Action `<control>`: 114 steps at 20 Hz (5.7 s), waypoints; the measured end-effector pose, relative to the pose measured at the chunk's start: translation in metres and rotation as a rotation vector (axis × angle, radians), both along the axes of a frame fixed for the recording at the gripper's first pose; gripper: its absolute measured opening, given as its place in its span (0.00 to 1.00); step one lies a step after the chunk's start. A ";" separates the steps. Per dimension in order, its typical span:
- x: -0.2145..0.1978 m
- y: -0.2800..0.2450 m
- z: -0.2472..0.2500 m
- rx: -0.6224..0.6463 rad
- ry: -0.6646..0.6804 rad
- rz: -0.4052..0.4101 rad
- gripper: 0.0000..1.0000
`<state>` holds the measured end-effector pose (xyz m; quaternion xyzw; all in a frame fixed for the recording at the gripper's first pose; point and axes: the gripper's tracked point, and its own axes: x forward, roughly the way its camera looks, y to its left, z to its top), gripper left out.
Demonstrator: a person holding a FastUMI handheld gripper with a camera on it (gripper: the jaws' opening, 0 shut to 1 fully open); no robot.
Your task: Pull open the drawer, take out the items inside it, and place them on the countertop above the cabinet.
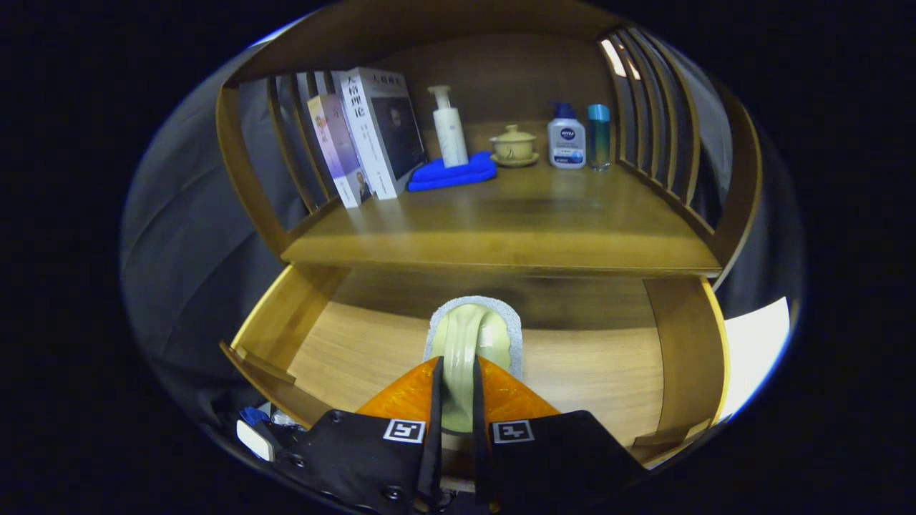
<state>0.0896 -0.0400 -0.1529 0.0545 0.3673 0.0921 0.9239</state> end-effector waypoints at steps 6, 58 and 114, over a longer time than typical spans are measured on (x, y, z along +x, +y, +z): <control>-0.017 -0.006 0.047 0.081 -0.091 -0.041 0.20; 0.192 -0.003 0.053 -0.013 -0.266 -0.258 0.99; -0.100 0.013 -0.046 -0.156 -0.471 -0.274 1.00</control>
